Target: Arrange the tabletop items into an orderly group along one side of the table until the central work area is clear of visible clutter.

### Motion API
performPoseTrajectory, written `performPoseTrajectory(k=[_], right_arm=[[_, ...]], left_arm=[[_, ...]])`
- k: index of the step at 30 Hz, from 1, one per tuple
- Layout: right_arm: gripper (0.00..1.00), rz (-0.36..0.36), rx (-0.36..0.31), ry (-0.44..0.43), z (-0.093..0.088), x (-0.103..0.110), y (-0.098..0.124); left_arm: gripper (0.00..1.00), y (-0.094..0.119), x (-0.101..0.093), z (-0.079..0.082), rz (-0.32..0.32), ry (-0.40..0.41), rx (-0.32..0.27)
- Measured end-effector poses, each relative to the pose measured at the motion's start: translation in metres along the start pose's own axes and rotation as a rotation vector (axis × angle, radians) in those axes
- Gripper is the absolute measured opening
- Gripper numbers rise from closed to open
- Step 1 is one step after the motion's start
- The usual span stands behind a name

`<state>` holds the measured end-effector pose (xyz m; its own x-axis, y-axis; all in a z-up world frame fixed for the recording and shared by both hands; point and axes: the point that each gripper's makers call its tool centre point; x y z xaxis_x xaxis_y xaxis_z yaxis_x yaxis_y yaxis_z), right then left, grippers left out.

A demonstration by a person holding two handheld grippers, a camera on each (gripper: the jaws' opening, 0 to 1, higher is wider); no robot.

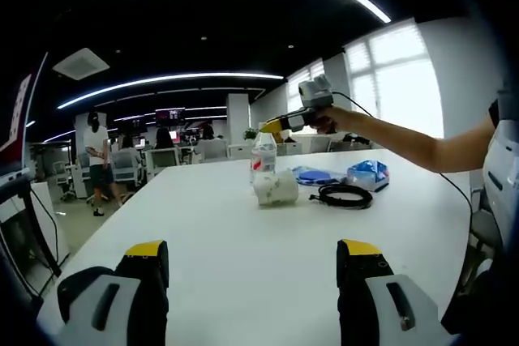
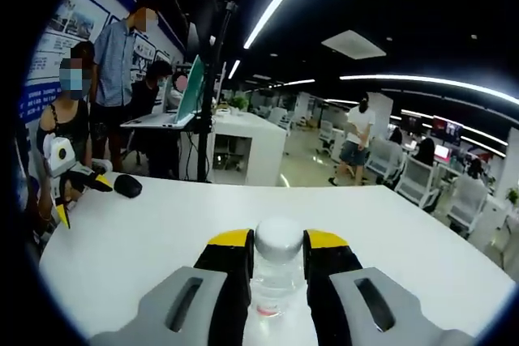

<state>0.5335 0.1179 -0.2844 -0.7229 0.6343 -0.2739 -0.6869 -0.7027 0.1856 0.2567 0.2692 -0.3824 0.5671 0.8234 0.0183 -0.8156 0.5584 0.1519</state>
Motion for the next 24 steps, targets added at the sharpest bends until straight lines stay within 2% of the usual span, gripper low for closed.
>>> performPoseTrajectory(k=[14,18,24], right_arm=[[0.22,-0.074,-0.011,-0.054,0.000,-0.007,-0.008],[0.21,-0.097,-0.039,-0.082,0.008,-0.009,-0.005],[0.19,-0.123,-0.044,-0.070,0.013,-0.007,0.001]], left_arm=[[0.85,0.005,0.004,0.000,0.013,0.001,-0.005],[0.85,0.005,0.003,0.001,0.011,-0.001,-0.004],[0.85,0.005,0.001,0.002,0.007,-0.003,-0.008]])
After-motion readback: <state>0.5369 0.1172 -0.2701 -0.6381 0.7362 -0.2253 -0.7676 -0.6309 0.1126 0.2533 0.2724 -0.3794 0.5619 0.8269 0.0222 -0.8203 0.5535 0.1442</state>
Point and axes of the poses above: the point that each gripper's makers call its tool centre point, and the gripper's own axes: y roughly backward along the fingers, x roughly to its left, z roughly out of its top, and after that the axes turned 15 degrees about -z, right-handed
